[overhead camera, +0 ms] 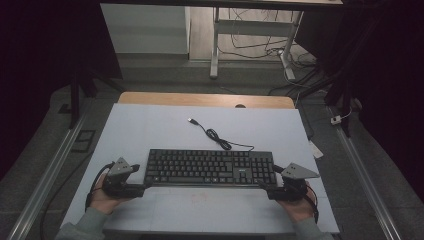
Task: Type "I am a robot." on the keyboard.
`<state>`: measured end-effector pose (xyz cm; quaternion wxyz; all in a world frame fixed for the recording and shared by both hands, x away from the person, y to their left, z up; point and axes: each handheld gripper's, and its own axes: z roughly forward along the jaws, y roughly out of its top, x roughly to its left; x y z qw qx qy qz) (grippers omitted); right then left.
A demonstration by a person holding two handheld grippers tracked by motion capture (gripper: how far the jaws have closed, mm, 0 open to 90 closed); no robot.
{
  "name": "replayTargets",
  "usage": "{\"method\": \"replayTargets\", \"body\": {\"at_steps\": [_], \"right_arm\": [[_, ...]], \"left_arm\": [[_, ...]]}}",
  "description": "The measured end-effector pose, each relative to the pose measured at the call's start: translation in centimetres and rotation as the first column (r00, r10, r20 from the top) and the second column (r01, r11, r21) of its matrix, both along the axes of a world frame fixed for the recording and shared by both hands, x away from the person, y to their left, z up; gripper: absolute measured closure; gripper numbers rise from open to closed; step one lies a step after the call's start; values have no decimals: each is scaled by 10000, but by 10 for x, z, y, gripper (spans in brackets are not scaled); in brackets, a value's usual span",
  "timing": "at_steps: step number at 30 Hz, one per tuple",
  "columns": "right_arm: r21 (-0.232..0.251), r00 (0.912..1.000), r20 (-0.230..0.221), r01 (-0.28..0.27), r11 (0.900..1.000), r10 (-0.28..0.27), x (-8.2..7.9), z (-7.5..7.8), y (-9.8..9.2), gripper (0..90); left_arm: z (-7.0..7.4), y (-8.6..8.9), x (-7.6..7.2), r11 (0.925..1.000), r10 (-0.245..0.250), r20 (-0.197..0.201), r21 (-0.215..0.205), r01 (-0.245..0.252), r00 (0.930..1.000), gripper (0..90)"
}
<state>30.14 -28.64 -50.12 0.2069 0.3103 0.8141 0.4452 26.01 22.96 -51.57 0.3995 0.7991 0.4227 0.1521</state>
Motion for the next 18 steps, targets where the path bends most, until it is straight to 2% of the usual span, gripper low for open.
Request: {"method": "replayTargets", "body": {"at_steps": [12, 18], "right_arm": [[-112, 10000, -16, 63, 9999, -63, -1, 1, 1, 234], [-17, 10000, -57, 16, 10000, -16, 0, 0, 2, 237]], "left_arm": [[1, 1, 0, 10000, 35, 29, 12, -35, 10000, 205], [0, 1, 1, 10000, 23, 20, 51, -24, 10000, 210]]}}
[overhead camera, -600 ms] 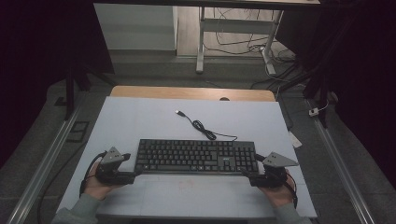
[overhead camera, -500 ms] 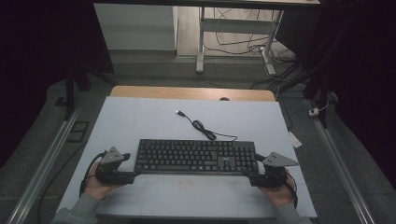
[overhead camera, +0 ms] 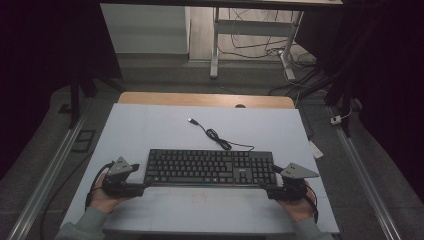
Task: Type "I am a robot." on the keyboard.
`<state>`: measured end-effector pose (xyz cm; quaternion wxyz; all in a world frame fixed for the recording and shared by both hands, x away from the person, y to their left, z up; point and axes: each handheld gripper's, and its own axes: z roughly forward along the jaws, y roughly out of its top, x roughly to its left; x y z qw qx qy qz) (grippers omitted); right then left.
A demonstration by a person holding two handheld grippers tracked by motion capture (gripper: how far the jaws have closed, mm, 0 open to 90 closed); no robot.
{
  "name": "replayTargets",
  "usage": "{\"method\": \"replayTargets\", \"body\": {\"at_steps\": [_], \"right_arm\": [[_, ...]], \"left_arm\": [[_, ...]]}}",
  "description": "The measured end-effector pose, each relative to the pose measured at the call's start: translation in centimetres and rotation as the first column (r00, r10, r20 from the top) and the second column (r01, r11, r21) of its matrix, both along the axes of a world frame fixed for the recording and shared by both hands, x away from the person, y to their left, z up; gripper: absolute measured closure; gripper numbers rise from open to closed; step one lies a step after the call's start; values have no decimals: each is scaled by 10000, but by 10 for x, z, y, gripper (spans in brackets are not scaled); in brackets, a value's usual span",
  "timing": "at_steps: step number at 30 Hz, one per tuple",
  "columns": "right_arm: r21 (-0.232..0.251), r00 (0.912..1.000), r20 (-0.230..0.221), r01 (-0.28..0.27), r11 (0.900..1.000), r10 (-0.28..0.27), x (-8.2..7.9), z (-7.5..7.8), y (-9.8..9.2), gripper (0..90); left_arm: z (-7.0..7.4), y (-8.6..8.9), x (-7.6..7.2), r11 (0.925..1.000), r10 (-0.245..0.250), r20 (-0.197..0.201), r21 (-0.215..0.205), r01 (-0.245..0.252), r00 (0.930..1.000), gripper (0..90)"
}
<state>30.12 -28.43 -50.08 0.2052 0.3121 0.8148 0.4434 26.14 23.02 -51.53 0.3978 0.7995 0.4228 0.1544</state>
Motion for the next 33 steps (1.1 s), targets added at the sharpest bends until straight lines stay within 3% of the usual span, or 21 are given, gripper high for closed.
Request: {"method": "replayTargets", "body": {"at_steps": [11, 18, 25, 33], "right_arm": [[-25, 10000, -68, -33, 10000, 32, 1, 2, 3, 248], [212, 10000, -39, -62, 9998, 63, 1, 8, 7, 266], [221, 9997, -81, -214, 9995, 216, 2, 12, 11, 279], [328, 9993, -33, -371, 9988, 372, 7, 20, 21, 296]], "left_arm": [[2, -2, 0, 10000, -28, 62, 17, 28, 10000, 217], [4, -2, 0, 10000, 27, 82, -48, -27, 10000, 228], [12, -6, 0, 10000, 58, 311, 75, -60, 9995, 240], [15, -11, 8, 9999, 54, 73, 149, -55, 10000, 265]]}}
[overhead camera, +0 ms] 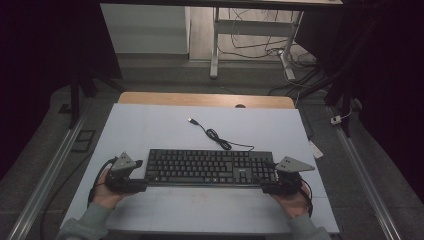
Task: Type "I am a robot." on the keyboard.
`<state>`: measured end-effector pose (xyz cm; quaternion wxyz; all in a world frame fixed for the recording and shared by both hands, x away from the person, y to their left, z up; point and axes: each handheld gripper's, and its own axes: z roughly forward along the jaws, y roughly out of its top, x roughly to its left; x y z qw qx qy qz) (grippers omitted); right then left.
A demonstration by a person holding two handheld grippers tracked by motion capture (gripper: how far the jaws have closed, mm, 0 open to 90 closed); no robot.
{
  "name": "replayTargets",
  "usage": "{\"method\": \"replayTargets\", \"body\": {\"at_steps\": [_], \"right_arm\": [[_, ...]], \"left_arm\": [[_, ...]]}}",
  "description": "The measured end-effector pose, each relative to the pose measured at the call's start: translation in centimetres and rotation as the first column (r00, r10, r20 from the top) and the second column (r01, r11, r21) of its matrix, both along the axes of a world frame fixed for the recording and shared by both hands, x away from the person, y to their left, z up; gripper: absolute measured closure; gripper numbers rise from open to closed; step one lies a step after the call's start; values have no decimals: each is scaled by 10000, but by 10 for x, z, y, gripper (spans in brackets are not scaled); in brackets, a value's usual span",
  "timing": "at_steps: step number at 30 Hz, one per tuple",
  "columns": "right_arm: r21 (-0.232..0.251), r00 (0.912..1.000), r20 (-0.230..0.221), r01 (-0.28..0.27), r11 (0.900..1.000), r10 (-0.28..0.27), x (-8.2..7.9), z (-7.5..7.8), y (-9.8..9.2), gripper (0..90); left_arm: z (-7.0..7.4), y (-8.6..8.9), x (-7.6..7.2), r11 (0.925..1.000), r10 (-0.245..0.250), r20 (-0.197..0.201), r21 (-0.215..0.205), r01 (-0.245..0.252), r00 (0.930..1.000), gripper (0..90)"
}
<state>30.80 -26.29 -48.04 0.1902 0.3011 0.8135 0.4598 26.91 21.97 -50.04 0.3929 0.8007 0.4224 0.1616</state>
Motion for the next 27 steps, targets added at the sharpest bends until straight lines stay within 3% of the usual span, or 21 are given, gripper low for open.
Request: {"method": "replayTargets", "body": {"at_steps": [17, 27], "right_arm": [[-56, 9987, -86, -502, 9987, 502, 14, 3, 40, 385], [-258, 9946, -92, -1034, 9943, 1032, 18, 5, 72, 601]], "left_arm": [[-1, -5, 8, 10000, -20, -48, 76, 21, 10000, 370], [0, -5, 7, 10000, -86, 17, 6, 86, 10000, 493]]}}
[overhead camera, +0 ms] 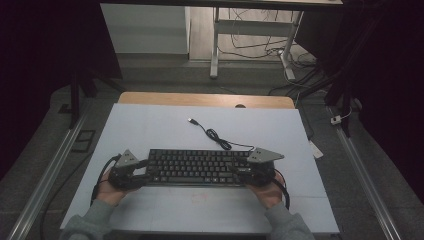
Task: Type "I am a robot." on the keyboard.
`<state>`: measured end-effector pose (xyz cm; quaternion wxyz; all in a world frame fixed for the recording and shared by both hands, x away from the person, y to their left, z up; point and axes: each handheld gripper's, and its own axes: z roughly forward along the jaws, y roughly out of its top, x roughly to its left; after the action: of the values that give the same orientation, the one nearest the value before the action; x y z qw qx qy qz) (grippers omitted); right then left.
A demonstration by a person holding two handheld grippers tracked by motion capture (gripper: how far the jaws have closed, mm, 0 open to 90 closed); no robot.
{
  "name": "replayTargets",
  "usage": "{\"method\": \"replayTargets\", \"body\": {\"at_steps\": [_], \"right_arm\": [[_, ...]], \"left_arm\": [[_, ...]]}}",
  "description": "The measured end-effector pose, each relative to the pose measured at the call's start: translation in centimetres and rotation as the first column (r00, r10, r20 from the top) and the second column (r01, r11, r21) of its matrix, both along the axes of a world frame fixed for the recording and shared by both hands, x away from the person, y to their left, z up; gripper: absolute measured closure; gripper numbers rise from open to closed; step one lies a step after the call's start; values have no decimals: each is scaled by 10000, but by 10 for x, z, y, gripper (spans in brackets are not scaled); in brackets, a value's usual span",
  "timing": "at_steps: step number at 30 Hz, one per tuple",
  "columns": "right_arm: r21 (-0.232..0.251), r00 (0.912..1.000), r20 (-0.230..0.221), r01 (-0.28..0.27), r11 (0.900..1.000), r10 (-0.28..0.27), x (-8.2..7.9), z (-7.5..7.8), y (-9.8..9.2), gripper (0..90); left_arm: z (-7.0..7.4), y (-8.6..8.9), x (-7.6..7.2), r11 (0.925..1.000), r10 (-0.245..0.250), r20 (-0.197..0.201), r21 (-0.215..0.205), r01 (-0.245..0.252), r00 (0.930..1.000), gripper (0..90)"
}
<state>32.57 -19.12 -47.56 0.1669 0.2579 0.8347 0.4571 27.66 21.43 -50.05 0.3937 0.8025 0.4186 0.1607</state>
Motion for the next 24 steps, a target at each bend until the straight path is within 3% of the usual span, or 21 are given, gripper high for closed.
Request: {"method": "replayTargets", "body": {"at_steps": [3, 9, 11, 16, 24], "right_arm": [[-82, 9999, 31, -131, 9999, 131, 2, 2, 10, 719], [-76, 9994, 0, -340, 9994, 340, 10, 3, 24, 845], [-66, 9991, -4, -417, 9991, 417, 11, 2, 27, 858], [-56, 9979, -123, -632, 9980, 632, 16, 1, 42, 896], [66, 9972, -202, -722, 9974, 723, 21, 0, 56, 897]], "left_arm": [[-1, -1, 0, 10000, -53, -3, -5, 53, 10000, 562], [-1, -3, 1, 10000, -85, -11, 30, 85, 10000, 681], [-1, -2, 1, 10000, -67, -6, -15, 67, 10000, 706], [-1, -2, 1, 10000, -44, -20, -66, 43, 10000, 862], [-3, -4, 2, 9999, -141, -81, -55, 140, 9999, 887]]}}
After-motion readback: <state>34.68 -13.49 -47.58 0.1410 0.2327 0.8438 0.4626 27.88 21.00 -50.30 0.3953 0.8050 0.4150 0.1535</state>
